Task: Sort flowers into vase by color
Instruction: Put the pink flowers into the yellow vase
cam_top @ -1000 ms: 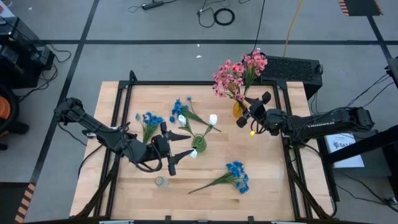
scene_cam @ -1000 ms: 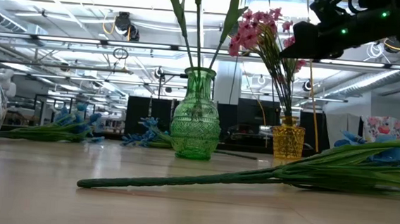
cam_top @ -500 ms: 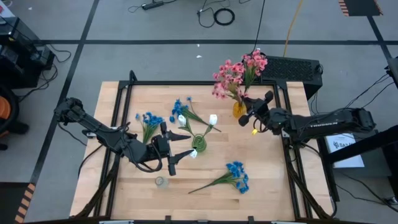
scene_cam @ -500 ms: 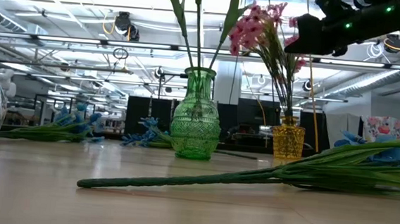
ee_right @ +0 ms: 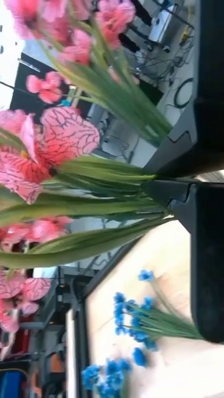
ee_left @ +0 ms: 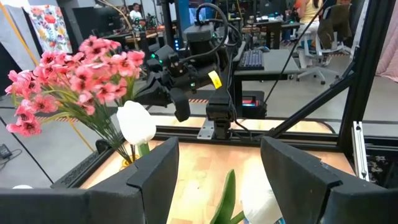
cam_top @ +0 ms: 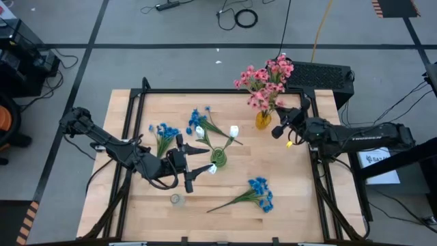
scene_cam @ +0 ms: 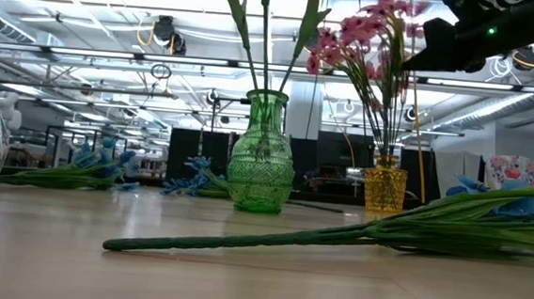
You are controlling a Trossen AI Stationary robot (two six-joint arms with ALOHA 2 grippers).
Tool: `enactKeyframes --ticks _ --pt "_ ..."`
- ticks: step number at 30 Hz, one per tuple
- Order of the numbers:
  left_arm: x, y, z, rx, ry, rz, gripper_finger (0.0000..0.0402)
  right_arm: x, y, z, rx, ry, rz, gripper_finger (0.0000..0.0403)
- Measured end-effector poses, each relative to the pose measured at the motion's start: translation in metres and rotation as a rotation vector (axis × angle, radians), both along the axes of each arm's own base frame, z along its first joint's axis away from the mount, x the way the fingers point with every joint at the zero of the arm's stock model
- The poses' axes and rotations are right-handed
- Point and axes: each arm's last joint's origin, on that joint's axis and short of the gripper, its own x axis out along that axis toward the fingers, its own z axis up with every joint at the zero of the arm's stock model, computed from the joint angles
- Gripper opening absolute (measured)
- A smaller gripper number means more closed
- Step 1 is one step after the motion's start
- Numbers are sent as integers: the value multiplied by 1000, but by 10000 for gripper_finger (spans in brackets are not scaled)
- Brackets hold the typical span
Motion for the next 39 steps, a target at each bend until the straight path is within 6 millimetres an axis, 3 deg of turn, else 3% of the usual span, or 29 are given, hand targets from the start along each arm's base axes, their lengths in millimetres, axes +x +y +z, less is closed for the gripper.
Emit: enactKeyframes --ticks 20,39 --pt "0 0 0 -2 -1 0 235 -10 0 -17 100 115 -22 12" --pt "0 0 0 -2 -1 1 235 -26 1 -11 119 52 -19 162"
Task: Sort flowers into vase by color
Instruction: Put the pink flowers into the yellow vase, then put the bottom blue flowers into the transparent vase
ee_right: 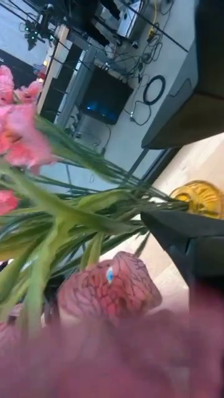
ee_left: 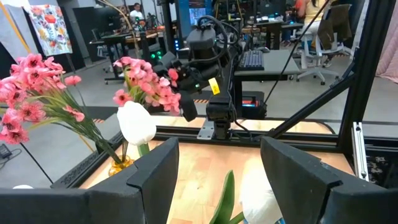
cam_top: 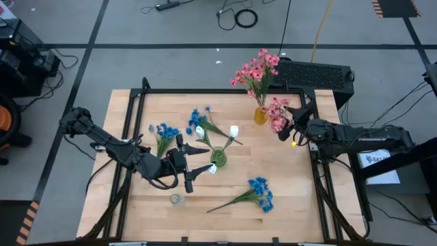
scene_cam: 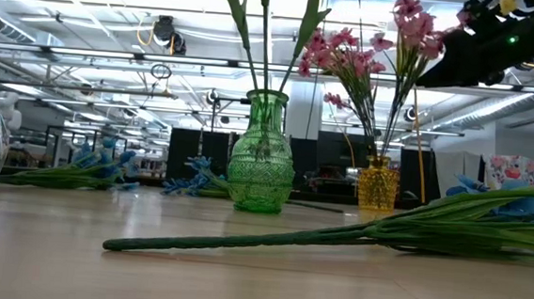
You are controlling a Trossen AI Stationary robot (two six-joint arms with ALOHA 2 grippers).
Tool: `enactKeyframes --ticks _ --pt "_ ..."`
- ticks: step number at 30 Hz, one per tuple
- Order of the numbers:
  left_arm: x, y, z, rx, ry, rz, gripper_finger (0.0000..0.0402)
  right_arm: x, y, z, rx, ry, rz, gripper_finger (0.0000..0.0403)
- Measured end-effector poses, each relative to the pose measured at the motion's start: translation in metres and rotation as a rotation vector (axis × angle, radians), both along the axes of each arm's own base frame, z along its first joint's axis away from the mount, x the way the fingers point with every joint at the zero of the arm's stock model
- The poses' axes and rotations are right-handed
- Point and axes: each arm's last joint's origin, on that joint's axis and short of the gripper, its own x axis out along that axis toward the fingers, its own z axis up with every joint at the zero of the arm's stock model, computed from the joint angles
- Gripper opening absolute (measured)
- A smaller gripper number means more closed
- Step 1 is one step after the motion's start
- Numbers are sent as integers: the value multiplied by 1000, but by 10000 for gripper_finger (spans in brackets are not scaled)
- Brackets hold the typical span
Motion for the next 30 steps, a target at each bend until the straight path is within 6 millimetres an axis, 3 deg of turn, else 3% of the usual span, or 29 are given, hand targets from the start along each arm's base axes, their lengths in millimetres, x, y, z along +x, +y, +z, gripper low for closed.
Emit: enactKeyframes --ticks 6,13,23,30 --pt "0 0 0 0 1 0 235 -12 0 -4 68 37 -34 195" --pt "0 0 0 0 1 0 235 -30 1 16 197 50 -60 207" --pt "0 0 0 1 3 0 235 -31 3 20 222 11 -15 208" --pt "0 0 0 1 3 0 235 -35 2 39 206 -48 -33 208"
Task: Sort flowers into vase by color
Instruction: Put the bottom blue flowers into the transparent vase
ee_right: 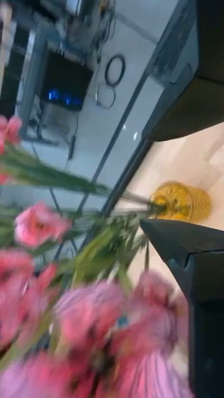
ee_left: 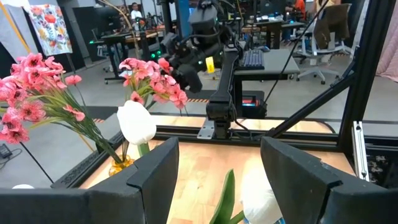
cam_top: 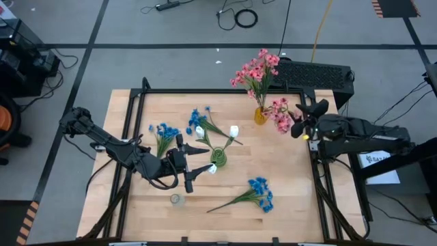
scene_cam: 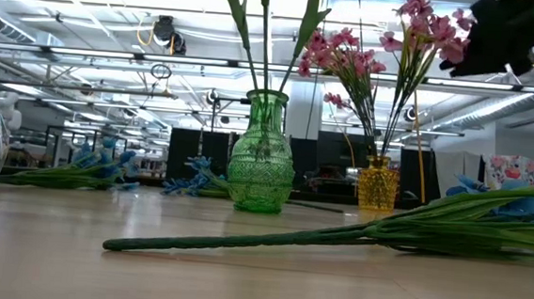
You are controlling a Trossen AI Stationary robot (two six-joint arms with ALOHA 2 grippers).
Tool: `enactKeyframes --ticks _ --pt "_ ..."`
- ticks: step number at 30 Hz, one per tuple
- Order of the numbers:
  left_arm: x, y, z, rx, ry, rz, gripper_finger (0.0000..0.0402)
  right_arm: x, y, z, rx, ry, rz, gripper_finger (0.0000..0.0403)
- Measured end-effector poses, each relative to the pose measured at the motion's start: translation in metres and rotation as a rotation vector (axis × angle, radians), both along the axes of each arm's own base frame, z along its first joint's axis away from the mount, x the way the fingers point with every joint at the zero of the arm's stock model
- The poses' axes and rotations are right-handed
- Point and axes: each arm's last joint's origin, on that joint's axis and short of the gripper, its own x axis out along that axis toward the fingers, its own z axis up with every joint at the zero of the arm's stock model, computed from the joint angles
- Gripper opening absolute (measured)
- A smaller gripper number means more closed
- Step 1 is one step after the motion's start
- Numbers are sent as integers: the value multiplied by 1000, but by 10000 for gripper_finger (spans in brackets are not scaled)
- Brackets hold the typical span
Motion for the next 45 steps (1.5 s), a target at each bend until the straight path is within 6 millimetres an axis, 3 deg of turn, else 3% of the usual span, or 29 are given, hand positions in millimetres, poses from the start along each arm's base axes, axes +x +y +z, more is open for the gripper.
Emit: enactKeyframes --ticks 7,16,24,29,37,45 --pt "0 0 0 0 0 0 235 -3 1 18 -12 -26 67 208" --pt "0 0 0 0 0 0 235 -16 2 74 -129 -217 121 208" --pt "0 0 0 0 0 0 235 -11 13 100 -152 -424 543 208" --pt "-1 -4 3 15 -24 -34 235 10 18 95 -67 -385 681 208" --pt "-17 -33 18 86 -128 -186 235 65 36 73 -51 -162 788 208" --pt "-17 -55 12 71 -109 -235 234 89 62 62 -130 -77 794 208"
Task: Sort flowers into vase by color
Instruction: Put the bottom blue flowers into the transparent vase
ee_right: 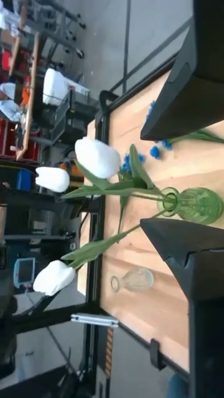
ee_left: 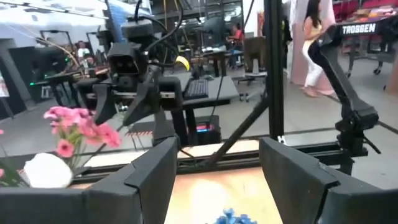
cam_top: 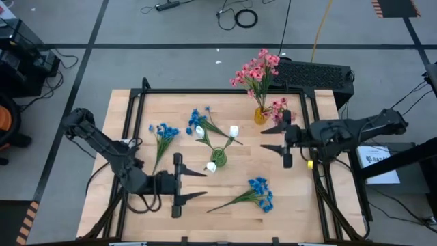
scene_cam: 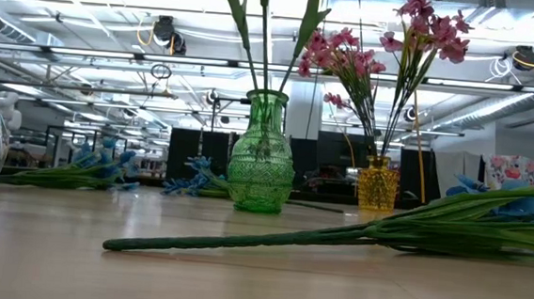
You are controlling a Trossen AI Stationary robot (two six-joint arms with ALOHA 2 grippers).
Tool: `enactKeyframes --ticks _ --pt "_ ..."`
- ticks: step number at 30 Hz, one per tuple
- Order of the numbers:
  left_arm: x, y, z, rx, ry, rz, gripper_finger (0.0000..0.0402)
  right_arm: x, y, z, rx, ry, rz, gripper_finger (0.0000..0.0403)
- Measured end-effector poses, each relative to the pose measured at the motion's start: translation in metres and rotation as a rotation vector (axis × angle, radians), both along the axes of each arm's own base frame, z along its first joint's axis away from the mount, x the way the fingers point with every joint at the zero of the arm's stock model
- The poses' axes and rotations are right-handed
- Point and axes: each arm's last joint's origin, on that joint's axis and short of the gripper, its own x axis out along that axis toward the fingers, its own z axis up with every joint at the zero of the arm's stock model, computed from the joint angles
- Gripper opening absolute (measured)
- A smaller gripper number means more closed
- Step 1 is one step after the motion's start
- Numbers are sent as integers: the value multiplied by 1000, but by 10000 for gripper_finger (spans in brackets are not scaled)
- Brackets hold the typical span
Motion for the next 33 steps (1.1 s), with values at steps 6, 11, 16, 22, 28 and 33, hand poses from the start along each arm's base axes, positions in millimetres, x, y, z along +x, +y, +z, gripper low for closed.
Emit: enactKeyframes --ticks 6,11,16,22,28,33 --pt "18 -27 -12 28 35 -50 234 2 17 -6 -55 32 -31 208" --pt "37 -48 -24 11 127 -59 234 3 35 -12 -88 53 -24 208" --pt "56 -67 -43 -28 246 -51 234 8 53 -22 -136 85 -67 208" --pt "76 -82 -69 -99 324 -58 234 13 70 -32 -166 108 -50 208" --pt "92 -85 -105 -175 399 -14 234 12 82 -36 -173 120 -7 208" --pt "102 -88 -135 -225 448 27 234 10 85 -36 -175 115 11 208"
